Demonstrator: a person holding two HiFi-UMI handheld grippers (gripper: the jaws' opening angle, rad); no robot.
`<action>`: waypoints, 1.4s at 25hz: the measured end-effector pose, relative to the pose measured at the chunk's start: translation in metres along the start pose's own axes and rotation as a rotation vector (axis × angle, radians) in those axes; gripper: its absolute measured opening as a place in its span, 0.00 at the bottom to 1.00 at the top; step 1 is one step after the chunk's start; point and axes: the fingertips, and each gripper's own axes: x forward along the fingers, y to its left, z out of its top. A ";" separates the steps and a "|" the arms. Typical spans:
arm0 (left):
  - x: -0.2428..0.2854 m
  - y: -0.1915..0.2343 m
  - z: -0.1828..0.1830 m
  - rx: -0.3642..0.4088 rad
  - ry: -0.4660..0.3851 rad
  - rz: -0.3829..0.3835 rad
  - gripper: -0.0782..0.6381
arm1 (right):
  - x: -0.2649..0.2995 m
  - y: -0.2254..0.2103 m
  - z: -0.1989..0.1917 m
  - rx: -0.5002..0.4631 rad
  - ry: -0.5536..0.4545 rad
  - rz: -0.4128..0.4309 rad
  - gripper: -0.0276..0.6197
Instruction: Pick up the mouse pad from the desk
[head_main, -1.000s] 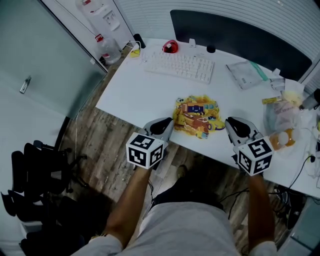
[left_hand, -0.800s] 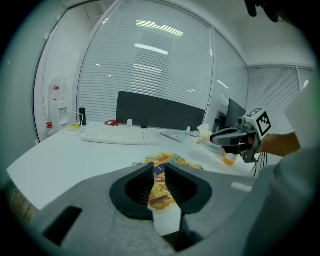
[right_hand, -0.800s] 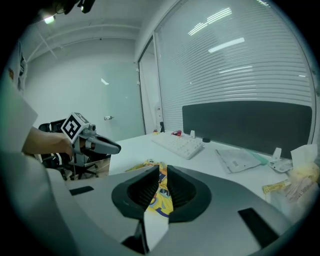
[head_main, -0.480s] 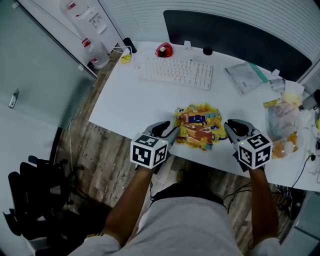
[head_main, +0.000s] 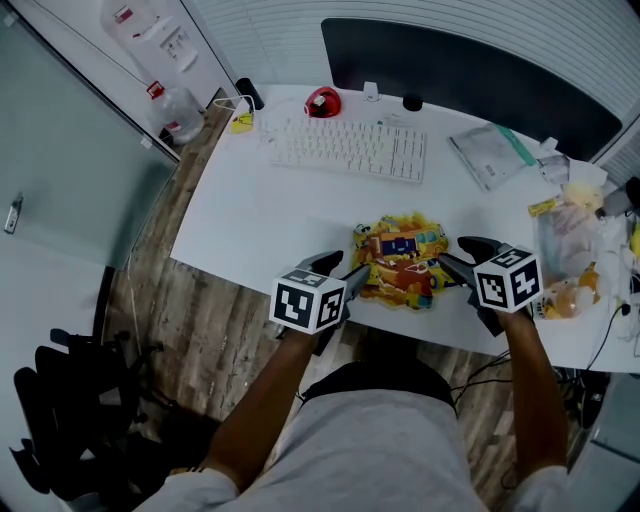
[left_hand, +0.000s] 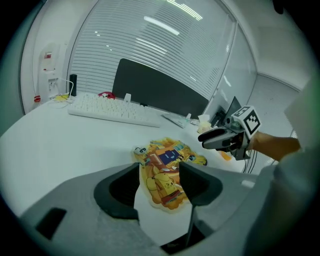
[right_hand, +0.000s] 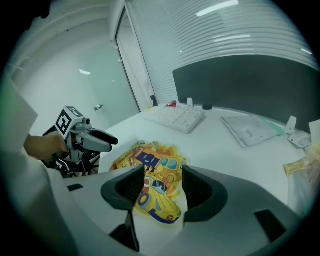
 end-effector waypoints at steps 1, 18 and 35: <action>0.002 0.000 -0.001 -0.002 0.013 -0.003 0.46 | 0.003 -0.003 -0.002 0.012 0.026 0.008 0.36; 0.026 0.006 -0.013 -0.131 0.115 -0.011 0.51 | 0.036 -0.032 -0.015 0.334 0.258 0.155 0.41; 0.032 0.011 -0.021 -0.192 0.048 0.089 0.47 | 0.043 -0.027 -0.024 0.107 0.215 -0.140 0.38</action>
